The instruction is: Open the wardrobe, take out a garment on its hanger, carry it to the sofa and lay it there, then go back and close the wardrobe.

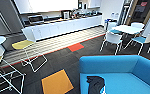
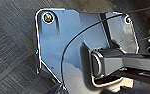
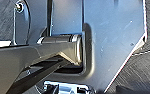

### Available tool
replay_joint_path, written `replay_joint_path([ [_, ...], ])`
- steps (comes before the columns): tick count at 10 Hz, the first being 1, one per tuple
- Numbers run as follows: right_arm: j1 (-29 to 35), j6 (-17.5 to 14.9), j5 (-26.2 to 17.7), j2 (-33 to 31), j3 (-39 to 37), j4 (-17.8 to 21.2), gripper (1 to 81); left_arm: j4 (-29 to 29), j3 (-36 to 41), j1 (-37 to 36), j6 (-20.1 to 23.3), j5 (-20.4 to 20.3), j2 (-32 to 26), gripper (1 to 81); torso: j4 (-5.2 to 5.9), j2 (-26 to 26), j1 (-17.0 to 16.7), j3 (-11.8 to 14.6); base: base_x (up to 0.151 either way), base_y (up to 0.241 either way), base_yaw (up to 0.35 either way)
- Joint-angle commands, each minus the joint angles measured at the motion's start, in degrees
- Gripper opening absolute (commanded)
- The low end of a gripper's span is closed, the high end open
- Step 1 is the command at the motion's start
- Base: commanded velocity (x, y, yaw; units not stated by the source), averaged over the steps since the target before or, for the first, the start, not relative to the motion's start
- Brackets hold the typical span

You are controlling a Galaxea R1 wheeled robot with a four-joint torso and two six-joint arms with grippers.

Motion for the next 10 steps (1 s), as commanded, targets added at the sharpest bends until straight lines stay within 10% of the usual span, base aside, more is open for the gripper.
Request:
replay_joint_path([
  [1, 1.05, -0.65, -4.43, 1.41, 0.79, -0.36, 81.1, 1.14, -0.51, -1.39, 0.34, 2.74, -0.76, 81.1, 0.0, 0.0, 0.0, 0.0, 0.0, 0.0, 0.296],
  [10, 1.05, -0.73, -4.43, 1.5, 0.79, -0.45, 81.1, 3.95, -0.6, -0.78, 0.16, 3.62, 0.56, 81.1, 0.0, 0.0, 0.0, 0.0, 0.0, 0.0, 0.296],
])
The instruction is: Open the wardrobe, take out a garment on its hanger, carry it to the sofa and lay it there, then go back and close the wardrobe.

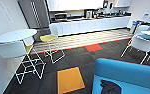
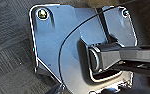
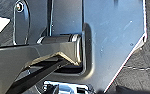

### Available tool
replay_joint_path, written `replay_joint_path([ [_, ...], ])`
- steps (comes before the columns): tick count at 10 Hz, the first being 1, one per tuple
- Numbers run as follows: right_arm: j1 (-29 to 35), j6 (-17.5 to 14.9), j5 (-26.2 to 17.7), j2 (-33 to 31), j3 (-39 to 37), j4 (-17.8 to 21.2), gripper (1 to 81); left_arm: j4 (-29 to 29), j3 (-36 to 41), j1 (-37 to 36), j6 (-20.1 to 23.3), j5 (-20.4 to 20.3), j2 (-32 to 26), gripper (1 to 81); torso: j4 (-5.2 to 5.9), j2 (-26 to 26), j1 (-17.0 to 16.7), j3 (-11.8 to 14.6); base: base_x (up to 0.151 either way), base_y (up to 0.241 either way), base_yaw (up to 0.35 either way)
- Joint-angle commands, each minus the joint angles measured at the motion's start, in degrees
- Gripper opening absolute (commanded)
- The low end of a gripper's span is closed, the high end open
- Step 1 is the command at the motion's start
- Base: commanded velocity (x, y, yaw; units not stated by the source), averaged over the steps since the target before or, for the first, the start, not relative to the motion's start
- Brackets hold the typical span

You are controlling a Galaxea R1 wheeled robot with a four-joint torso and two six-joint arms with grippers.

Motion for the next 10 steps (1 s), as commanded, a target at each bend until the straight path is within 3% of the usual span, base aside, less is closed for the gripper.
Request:
replay_joint_path([
  [1, 0.91, -0.62, -4.48, 1.41, 0.79, -0.42, 81.1, 0.7, -0.54, -1.56, 0.28, 2.03, -0.69, 81.1, 0.0, 0.0, 0.0, 0.0, 0.0, 0.0, 0.296],
  [10, 0.56, -0.62, -4.48, 1.41, 0.79, -0.33, 81.1, 1.4, -0.54, -1.38, 0.27, 2.12, -0.51, 81.1, 0.0, 0.0, -0.01, 0.0, 0.0, 0.0, 0.296],
])
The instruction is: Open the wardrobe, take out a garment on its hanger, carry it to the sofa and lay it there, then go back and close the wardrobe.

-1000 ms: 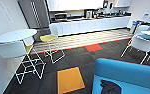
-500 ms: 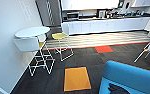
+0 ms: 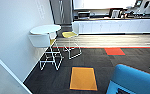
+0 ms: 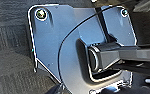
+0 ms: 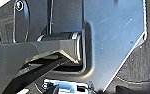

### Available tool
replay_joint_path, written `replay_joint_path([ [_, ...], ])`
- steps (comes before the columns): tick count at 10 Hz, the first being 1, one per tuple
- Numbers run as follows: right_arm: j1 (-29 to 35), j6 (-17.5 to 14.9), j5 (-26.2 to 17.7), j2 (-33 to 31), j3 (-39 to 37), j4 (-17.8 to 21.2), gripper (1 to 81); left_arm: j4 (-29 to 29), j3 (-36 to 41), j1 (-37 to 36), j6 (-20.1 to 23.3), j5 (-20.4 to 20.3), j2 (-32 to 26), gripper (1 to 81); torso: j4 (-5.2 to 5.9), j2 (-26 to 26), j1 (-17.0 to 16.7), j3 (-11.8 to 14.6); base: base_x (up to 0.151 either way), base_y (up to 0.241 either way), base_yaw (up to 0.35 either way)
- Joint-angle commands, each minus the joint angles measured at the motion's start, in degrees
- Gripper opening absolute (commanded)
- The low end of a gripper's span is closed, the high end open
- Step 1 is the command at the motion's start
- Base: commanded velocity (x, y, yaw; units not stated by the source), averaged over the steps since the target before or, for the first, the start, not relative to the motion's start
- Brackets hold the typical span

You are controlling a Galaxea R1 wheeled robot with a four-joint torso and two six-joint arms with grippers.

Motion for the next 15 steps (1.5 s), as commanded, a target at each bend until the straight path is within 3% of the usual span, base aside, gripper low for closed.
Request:
replay_joint_path([
  [1, 0.86, -0.51, -4.45, 1.39, 0.81, -0.33, 81.1, 0.73, -0.51, -1.38, 0.28, 2.05, -0.59, 81.1, 0.0, 0.0, 0.0, 0.0, 0.0, 0.0, 0.295],
  [15, 1.11, -0.51, -4.45, 1.47, 0.81, -0.33, 81.1, 1.43, -0.51, -1.12, 0.28, 3.19, -0.33, 81.1, 0.0, 0.0, 0.02, 0.0, 0.0, 0.0, 0.296],
])
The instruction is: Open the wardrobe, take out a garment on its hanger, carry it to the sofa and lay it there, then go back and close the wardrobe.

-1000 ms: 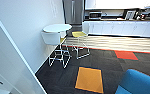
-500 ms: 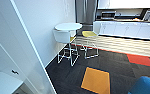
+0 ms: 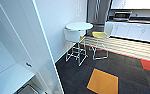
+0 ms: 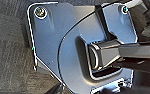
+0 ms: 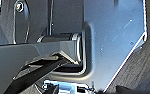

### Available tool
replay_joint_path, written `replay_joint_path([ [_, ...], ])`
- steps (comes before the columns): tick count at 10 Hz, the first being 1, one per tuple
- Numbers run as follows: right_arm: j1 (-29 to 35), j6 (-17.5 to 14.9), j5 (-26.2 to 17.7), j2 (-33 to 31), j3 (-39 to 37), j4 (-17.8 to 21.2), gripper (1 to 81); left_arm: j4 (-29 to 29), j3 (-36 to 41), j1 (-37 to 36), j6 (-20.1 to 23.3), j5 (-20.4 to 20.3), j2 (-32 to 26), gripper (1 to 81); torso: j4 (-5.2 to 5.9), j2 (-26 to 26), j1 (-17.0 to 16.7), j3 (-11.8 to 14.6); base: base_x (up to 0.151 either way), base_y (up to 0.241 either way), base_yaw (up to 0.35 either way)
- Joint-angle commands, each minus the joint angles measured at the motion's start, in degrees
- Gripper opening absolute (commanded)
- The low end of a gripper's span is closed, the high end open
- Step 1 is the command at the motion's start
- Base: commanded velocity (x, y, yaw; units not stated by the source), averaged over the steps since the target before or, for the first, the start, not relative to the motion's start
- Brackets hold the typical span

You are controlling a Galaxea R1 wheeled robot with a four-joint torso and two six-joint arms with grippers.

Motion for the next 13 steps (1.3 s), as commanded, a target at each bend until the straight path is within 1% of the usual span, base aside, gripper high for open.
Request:
replay_joint_path([
  [1, 1.12, -0.62, -4.5, 1.45, 0.82, -0.33, 81.1, 1.0, -0.51, -1.71, 0.25, 2.01, -0.79, 81.1, 0.0, 0.0, 0.0, 0.0, 0.0, 0.0, 0.295],
  [13, 1.29, -0.54, -4.59, 1.45, 0.74, -0.25, 81.1, 1.35, -0.51, -0.84, -0.01, 2.01, -0.45, 81.1, 0.0, 0.0, 0.0, 0.0, 0.0, 0.0, 0.296],
])
